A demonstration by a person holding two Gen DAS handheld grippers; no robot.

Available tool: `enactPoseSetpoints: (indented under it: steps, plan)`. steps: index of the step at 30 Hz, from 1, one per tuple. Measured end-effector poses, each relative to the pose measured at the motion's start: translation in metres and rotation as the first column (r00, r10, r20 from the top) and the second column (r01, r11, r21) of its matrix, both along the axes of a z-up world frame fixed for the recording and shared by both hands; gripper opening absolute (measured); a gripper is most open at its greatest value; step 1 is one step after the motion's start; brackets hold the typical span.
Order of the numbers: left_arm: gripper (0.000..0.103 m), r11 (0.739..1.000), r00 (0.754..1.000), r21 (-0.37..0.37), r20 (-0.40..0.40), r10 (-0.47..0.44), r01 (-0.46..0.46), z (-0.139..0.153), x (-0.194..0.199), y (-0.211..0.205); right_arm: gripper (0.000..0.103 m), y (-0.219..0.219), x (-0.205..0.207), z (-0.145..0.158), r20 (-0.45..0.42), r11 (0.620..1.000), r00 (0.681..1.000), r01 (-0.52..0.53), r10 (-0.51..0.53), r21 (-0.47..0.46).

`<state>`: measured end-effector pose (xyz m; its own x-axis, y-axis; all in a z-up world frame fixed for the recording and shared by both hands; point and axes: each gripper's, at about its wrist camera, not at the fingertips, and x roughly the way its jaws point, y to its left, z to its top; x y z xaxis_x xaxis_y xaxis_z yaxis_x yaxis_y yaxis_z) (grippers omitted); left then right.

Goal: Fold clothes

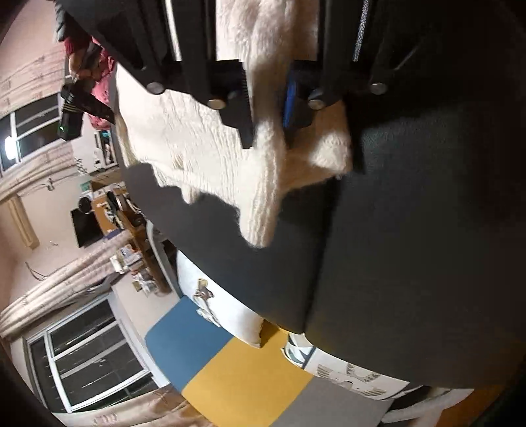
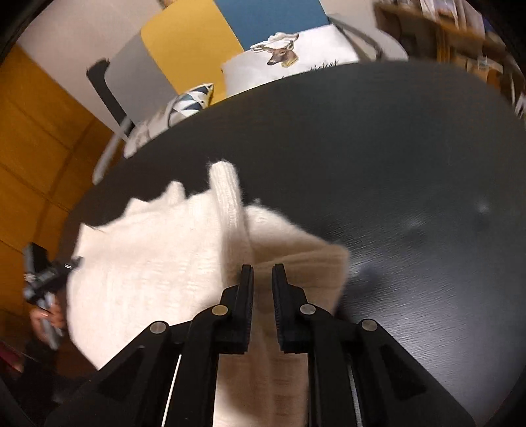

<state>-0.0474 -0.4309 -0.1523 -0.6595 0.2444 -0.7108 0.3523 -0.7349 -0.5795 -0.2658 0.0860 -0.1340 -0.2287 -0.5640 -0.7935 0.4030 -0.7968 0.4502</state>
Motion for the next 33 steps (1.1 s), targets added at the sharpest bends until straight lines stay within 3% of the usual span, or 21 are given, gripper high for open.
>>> enactPoseSetpoints:
  steps: [2,4,6,7,8,10,13,19,30,31,33]
  plan:
    - [0.018,0.995,0.999,-0.097,-0.033,0.030,-0.033,0.018,0.004,0.000,0.014,0.000,0.002,0.006,-0.020,1.000,1.000,0.002,-0.002,-0.022]
    - [0.022,0.993,0.994,-0.120,-0.111,-0.022,0.008,0.038,0.003,0.003,0.015,-0.006,0.009,0.016,-0.052,0.999,0.998,-0.033,0.031,-0.043]
    - [0.026,0.980,0.975,-0.145,-0.155,-0.160,0.138,0.057,-0.011,0.016,0.036,-0.015,0.018,0.023,-0.080,0.996,0.994,-0.078,0.074,-0.038]
    - [0.027,0.960,0.958,-0.179,-0.153,-0.241,0.213,0.063,-0.024,0.028,0.041,-0.021,0.024,0.026,-0.093,0.995,0.991,-0.099,0.096,-0.025]
    - [0.027,0.932,0.936,-0.220,-0.139,-0.323,0.289,0.069,-0.039,0.042,0.044,-0.026,0.029,0.028,-0.104,0.993,0.988,-0.119,0.118,-0.011]
    - [0.028,0.848,0.874,-0.300,-0.081,-0.479,0.437,0.072,-0.067,0.074,0.045,-0.038,0.039,0.032,-0.127,0.987,0.979,-0.160,0.161,0.017]
    - [0.029,0.741,0.792,-0.348,0.011,-0.610,0.575,0.063,-0.102,0.108,0.045,-0.054,0.049,0.030,-0.102,0.973,0.968,-0.232,0.230,-0.006]
    - [0.037,0.595,0.662,-0.324,0.153,-0.734,0.735,0.033,-0.139,0.132,0.045,-0.070,0.063,0.005,-0.035,0.949,0.949,-0.313,0.312,-0.035]
    - [0.042,0.475,0.520,-0.222,0.237,-0.821,0.851,0.004,-0.162,0.151,0.045,-0.064,0.059,-0.004,-0.016,0.952,0.955,-0.297,0.296,-0.076]
    - [0.039,0.484,0.530,-0.224,0.238,-0.814,0.846,0.003,-0.161,0.151,0.045,-0.064,0.059,-0.004,-0.015,0.952,0.955,-0.295,0.295,-0.076]
    - [0.008,0.506,0.561,-0.261,0.222,-0.798,0.822,0.007,-0.156,0.152,0.045,-0.064,0.058,-0.002,-0.017,0.955,0.957,-0.290,0.289,-0.068]
